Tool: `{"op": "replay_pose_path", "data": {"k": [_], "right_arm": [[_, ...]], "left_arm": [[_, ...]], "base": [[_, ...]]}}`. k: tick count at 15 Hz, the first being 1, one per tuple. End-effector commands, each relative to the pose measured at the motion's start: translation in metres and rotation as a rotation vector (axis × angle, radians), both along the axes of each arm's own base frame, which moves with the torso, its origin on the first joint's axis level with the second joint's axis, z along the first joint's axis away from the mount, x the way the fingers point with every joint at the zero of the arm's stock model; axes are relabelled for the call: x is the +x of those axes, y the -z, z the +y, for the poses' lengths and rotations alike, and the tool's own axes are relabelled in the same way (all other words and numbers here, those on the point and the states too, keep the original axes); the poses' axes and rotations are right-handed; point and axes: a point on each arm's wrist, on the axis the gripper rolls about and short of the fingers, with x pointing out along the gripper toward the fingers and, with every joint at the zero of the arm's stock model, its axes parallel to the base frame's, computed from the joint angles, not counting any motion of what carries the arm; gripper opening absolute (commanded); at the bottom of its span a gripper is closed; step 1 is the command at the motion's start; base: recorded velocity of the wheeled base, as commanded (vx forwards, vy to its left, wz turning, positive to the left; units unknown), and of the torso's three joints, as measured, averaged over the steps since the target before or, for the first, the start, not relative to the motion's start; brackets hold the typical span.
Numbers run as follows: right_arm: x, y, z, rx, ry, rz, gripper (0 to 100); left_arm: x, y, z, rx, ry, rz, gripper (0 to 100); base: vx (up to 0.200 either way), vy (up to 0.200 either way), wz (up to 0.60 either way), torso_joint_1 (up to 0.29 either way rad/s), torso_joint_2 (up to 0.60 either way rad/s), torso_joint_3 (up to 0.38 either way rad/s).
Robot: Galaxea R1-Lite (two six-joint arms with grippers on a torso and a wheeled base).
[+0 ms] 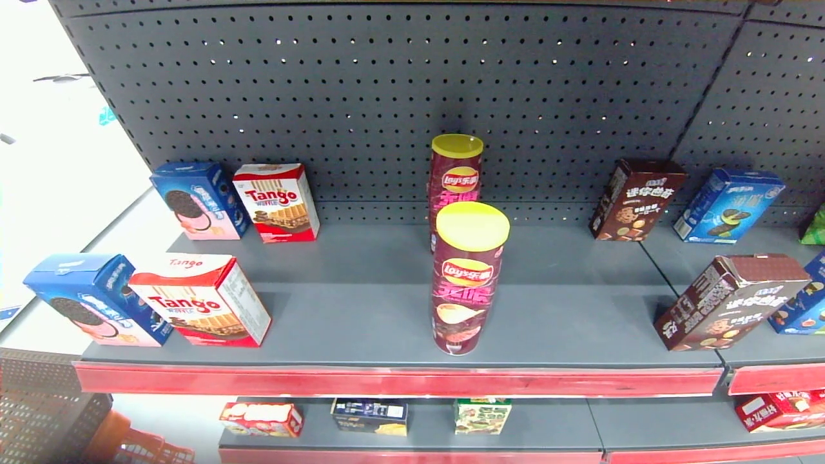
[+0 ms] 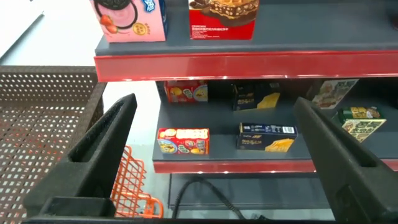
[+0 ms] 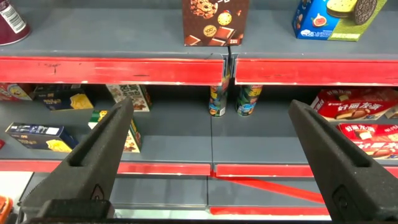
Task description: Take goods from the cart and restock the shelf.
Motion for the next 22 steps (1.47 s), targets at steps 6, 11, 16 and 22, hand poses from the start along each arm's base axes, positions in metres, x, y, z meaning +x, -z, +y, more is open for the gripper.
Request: {"op": "replay_pose_path", "data": {"k": [6,11,16,22], "right_arm": [[0.0,0.0,0.0,0.001,-0.001,0.0,100],[0.0,0.0,0.0,0.001,0.001,0.0,100],[0.0,0.0,0.0,-0.002,0.001,0.0,100],[0.0,0.0,0.0,-0.002,-0.001,0.0,100]], "left_arm": [[0.0001,0.0,-0.0001,0.002,0.003,0.001,100],[0.0001,0.0,-0.0001,0.003,0.005,0.001,100],[0.0001,0.0,-0.0001,0.003,0.003,0.001,100],[0.0001,0.0,0.0,-0.001,0.0,0.001,100]], "base": [[-0.033,0.0,0.0,0.0,0.0,0.0],[0.0,0.0,0.0,0.0,0.0,0.0],[0.0,0.0,0.0,0.0,0.0,0.0],[0.0,0.0,0.0,0.0,0.0,0.0]]}}
